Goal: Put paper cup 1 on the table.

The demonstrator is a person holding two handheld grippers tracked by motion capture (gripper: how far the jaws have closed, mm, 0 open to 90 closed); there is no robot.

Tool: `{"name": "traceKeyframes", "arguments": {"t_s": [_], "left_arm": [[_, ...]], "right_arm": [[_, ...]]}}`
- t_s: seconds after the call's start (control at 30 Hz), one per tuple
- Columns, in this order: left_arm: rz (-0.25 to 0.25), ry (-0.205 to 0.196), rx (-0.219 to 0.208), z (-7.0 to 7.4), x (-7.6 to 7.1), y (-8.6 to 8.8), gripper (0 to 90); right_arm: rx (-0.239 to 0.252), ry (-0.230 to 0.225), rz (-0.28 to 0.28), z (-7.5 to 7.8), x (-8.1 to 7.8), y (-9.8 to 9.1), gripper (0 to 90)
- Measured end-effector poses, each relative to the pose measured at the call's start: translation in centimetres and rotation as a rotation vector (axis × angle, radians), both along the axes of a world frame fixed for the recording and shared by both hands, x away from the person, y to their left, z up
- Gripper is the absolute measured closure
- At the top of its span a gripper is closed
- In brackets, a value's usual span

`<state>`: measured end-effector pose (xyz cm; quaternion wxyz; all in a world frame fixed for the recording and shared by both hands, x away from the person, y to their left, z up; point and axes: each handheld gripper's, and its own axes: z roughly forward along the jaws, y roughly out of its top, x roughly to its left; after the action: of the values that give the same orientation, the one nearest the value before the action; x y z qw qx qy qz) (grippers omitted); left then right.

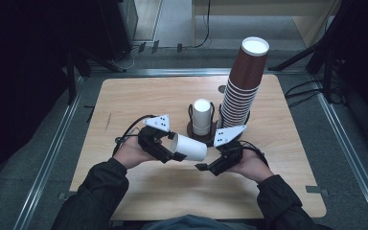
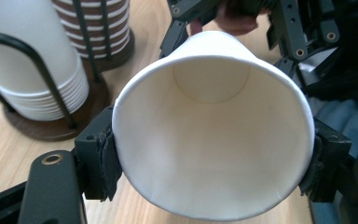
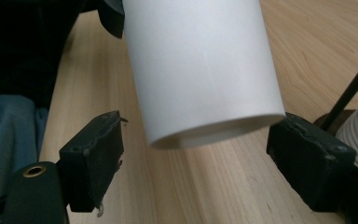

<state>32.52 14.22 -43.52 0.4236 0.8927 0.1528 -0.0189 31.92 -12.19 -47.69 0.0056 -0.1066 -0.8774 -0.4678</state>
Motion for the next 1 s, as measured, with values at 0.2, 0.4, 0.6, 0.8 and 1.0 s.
{"name": "traceKeyframes", "arguments": {"t_s": [0.2,0.4,0.6,0.8,1.0], "left_arm": [[0.011,-0.031,0.126,-0.1,0.0,-0.3,23.2],[0.007,-0.003,0.227,-0.7,0.3,-0.9,23.1],[0.012,-0.018,0.329,-1.4,0.3,-1.7,23.1],[-0.016,-0.015,0.335,-1.6,0.0,-2.5,23.0],[-0.06,-0.013,0.337,-1.7,-0.4,-3.2,22.8]], "right_arm": [[-0.068,-0.013,-0.008,-0.5,0.0,0.3,18.7],[-0.114,-0.021,-0.011,-0.9,0.1,0.5,18.7],[-0.134,-0.014,-0.007,-1.2,0.0,1.0,18.7],[-0.151,-0.042,0.0,-1.5,-0.2,1.6,18.7],[-0.163,-0.041,0.021,-1.7,-0.4,2.1,20.1]]}}
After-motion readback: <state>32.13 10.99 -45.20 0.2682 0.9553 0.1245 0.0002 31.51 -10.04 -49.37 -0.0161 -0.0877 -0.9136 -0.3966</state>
